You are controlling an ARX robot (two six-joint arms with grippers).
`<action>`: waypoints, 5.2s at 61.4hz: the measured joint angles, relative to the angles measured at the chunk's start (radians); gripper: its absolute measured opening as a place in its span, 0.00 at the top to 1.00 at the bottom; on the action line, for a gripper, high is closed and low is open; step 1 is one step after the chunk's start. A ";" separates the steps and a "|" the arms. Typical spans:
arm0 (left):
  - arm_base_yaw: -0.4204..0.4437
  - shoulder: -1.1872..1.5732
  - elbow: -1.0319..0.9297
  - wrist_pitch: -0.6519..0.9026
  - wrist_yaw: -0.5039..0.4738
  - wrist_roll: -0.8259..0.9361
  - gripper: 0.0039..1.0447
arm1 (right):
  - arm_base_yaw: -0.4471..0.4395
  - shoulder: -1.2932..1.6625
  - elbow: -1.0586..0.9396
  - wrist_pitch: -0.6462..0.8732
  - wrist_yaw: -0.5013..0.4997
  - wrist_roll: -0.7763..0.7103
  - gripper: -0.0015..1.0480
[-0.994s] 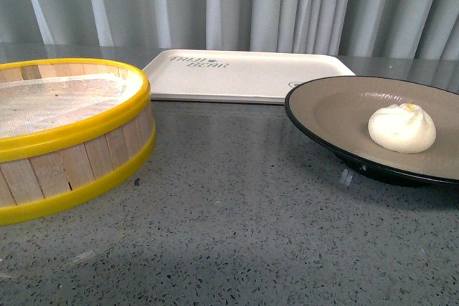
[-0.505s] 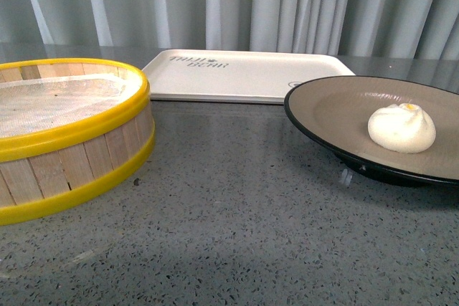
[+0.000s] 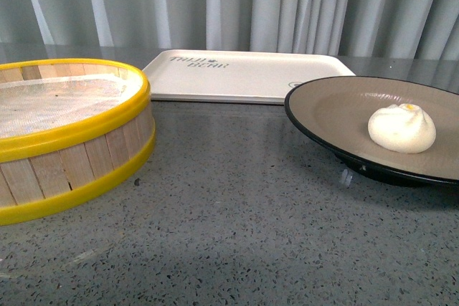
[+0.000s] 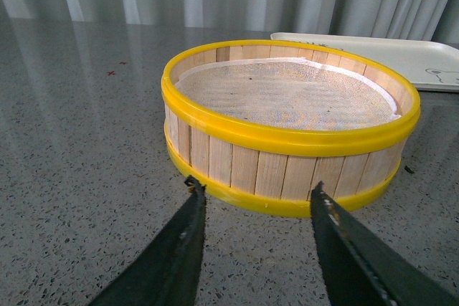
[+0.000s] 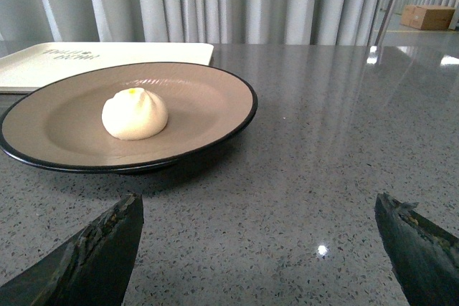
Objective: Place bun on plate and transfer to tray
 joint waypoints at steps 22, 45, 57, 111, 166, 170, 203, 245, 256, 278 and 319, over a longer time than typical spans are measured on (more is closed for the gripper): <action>0.000 0.000 0.000 0.000 0.000 0.000 0.05 | -0.079 0.199 0.129 -0.088 -0.285 -0.308 0.08; 0.000 0.000 0.000 0.000 -0.001 0.000 0.06 | -0.305 0.843 0.496 0.286 -0.413 0.163 0.08; 0.000 0.000 0.000 0.000 0.000 0.000 0.06 | -0.378 1.027 0.648 0.111 -0.517 0.645 0.08; 0.000 0.000 0.000 0.000 0.000 0.000 0.06 | -0.228 1.345 0.712 0.033 -0.650 1.057 0.08; 0.000 -0.001 0.000 0.000 0.000 0.000 0.06 | -0.193 1.385 0.732 0.023 -0.745 1.004 0.97; 0.000 -0.001 0.000 0.000 0.000 0.000 0.06 | -0.193 1.375 0.732 0.025 -0.750 1.007 0.97; 0.000 -0.001 0.000 0.000 0.000 0.000 0.06 | -0.217 1.436 0.831 0.408 -0.776 1.192 0.97; 0.000 -0.001 0.000 0.000 0.000 0.000 0.06 | -0.031 2.042 1.584 0.149 -0.609 1.337 0.97; 0.000 -0.001 0.000 0.000 0.000 0.000 0.06 | 0.017 2.118 1.690 0.048 -0.581 1.324 0.97; 0.000 -0.001 0.000 0.000 0.000 0.000 0.06 | 0.020 2.132 1.616 0.057 -0.530 1.297 0.97; 0.000 -0.001 0.000 0.000 0.000 0.000 0.06 | 0.014 2.090 1.547 0.075 -0.515 1.247 0.97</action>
